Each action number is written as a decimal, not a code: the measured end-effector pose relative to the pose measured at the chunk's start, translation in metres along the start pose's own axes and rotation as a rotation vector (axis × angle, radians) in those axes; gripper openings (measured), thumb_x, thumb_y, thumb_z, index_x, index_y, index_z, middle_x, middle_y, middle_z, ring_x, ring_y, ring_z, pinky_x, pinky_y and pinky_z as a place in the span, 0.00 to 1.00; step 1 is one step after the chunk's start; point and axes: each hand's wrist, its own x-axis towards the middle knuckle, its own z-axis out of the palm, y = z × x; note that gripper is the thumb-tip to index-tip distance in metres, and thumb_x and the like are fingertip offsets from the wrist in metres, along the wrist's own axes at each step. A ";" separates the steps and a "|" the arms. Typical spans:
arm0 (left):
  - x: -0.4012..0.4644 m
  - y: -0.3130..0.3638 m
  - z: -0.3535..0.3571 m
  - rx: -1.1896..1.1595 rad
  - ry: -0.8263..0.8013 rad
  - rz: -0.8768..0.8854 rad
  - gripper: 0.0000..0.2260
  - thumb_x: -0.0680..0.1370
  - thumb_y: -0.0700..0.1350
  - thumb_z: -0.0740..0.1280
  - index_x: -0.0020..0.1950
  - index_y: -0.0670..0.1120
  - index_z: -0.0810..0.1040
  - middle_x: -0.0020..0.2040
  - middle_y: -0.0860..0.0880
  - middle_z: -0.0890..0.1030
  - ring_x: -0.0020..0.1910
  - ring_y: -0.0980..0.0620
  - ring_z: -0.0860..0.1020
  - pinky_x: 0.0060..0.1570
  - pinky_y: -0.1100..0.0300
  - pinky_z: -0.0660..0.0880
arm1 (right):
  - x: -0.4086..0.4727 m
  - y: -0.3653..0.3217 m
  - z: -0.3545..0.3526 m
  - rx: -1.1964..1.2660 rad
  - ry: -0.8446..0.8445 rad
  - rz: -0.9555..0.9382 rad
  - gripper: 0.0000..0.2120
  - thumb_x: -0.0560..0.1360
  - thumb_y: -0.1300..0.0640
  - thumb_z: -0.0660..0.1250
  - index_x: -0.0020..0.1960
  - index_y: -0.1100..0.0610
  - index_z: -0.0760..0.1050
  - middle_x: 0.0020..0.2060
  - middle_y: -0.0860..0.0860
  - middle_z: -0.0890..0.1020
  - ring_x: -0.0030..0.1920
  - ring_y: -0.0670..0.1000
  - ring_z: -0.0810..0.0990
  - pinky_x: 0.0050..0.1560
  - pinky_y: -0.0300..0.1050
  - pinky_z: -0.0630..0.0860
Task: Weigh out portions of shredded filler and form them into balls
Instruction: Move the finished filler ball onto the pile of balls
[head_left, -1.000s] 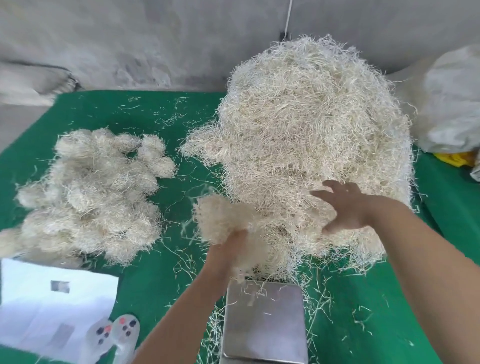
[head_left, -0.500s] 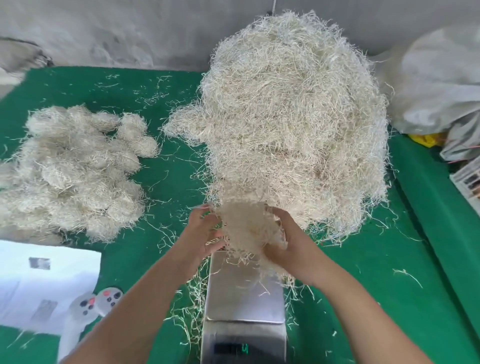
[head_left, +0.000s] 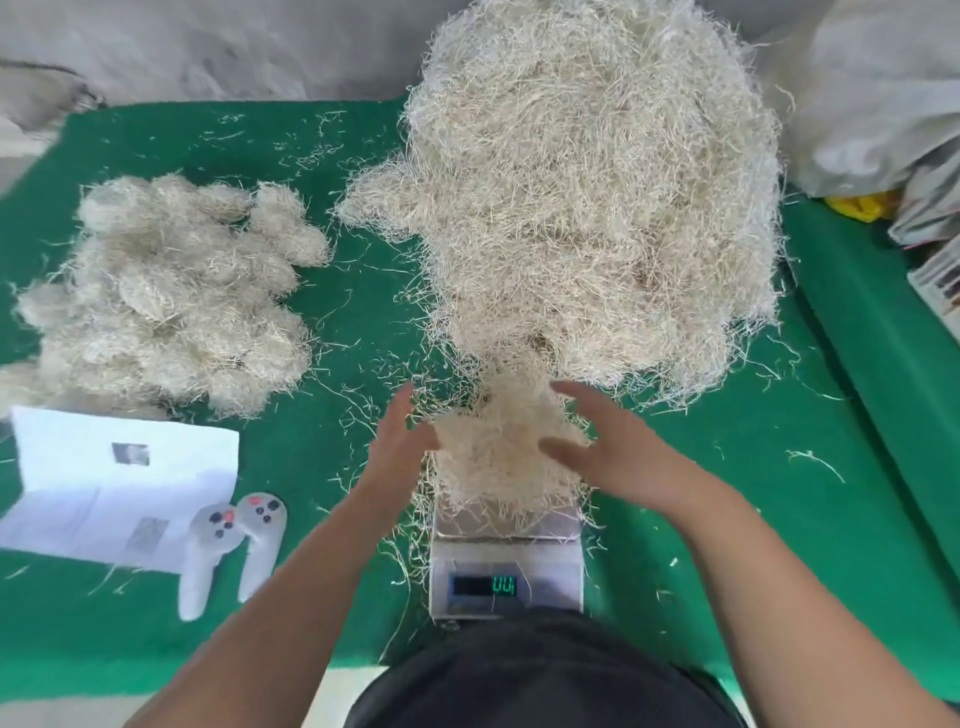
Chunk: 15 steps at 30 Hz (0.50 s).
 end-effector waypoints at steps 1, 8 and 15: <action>-0.005 0.001 -0.004 0.052 0.024 0.040 0.41 0.69 0.50 0.62 0.82 0.62 0.54 0.83 0.54 0.57 0.80 0.48 0.56 0.75 0.35 0.55 | -0.003 -0.002 -0.005 0.028 0.093 0.005 0.32 0.77 0.40 0.71 0.77 0.36 0.62 0.74 0.41 0.70 0.69 0.44 0.71 0.69 0.51 0.72; -0.024 0.010 0.011 0.766 0.061 0.481 0.27 0.82 0.66 0.51 0.80 0.60 0.63 0.83 0.51 0.57 0.82 0.45 0.50 0.79 0.41 0.48 | -0.022 -0.012 0.018 -0.100 0.192 -0.084 0.27 0.81 0.49 0.68 0.78 0.47 0.66 0.77 0.46 0.69 0.76 0.47 0.66 0.74 0.41 0.60; -0.039 0.011 0.033 0.907 0.026 0.614 0.18 0.81 0.53 0.66 0.71 0.58 0.75 0.81 0.51 0.64 0.80 0.44 0.58 0.79 0.44 0.52 | -0.031 -0.023 0.044 -0.229 0.112 -0.115 0.34 0.80 0.48 0.70 0.82 0.46 0.59 0.83 0.49 0.57 0.82 0.53 0.54 0.76 0.46 0.52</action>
